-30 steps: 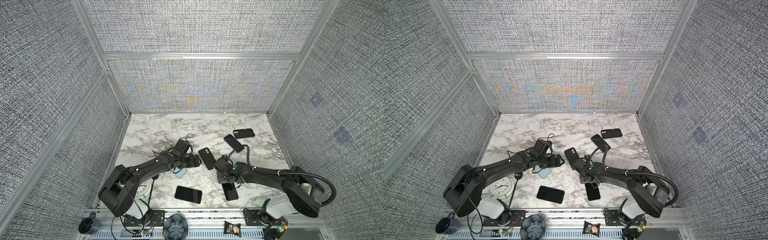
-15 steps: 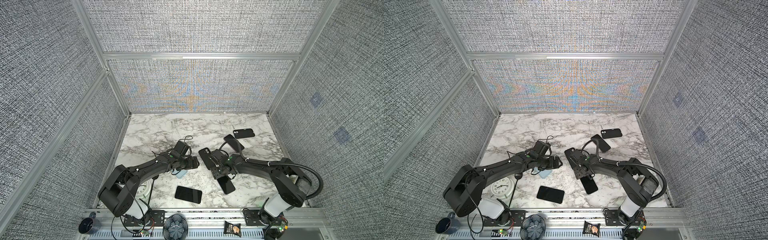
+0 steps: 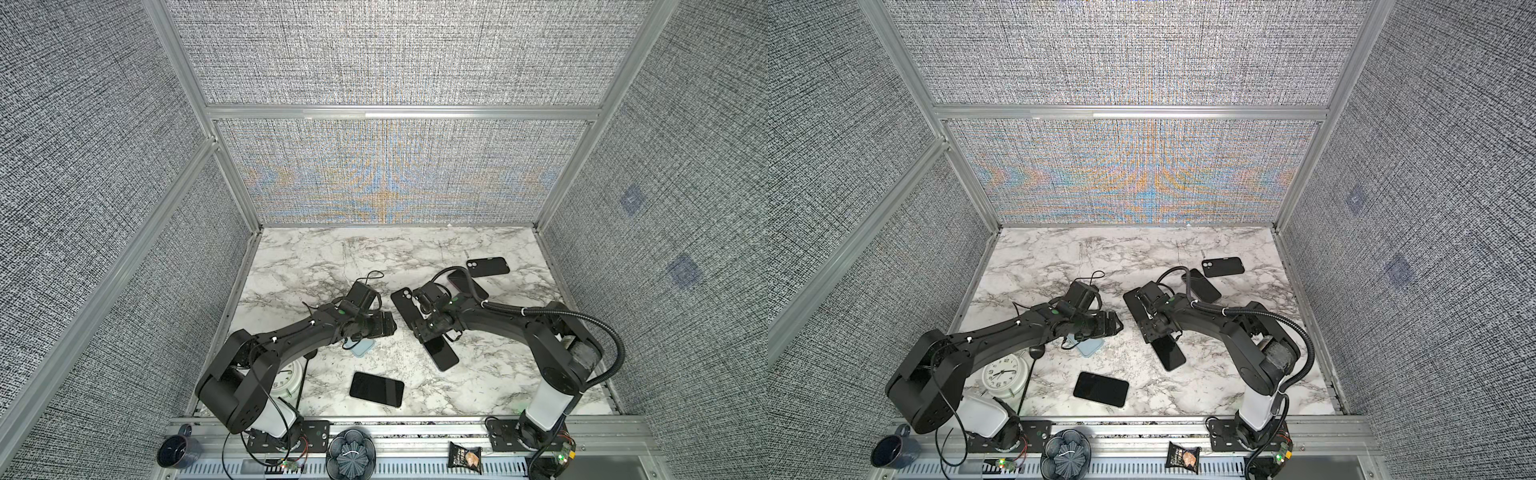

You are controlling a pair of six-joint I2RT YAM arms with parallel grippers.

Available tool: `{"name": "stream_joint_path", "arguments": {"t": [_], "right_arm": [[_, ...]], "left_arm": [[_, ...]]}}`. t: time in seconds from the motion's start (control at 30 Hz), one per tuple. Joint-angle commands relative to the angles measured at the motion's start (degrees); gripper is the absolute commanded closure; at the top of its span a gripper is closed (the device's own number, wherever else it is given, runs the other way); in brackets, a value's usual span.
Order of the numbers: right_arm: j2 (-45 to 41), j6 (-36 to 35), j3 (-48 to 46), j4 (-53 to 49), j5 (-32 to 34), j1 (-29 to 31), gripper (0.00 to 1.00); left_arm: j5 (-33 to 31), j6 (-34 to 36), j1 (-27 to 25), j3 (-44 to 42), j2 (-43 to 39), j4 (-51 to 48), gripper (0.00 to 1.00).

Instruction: Put the phone into the phone case

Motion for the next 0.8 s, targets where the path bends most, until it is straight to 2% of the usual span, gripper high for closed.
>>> {"name": "stream_joint_path", "arguments": {"t": [0.0, 0.33, 0.77], "right_arm": [[-1.08, -0.71, -1.07, -1.25, -1.96, 0.10, 0.36], [-5.81, 0.08, -4.90, -4.90, -1.08, 0.30, 0.11], [-20.39, 4.32, -12.45, -14.00, 1.45, 3.58, 0.06]], "left_arm": [[0.30, 0.59, 0.03, 0.71, 0.63, -0.70, 0.11], [4.30, 1.80, 0.03, 3.44, 3.30, -1.95, 0.11], [7.02, 2.13, -1.38, 3.04, 2.69, -3.63, 0.12]]}}
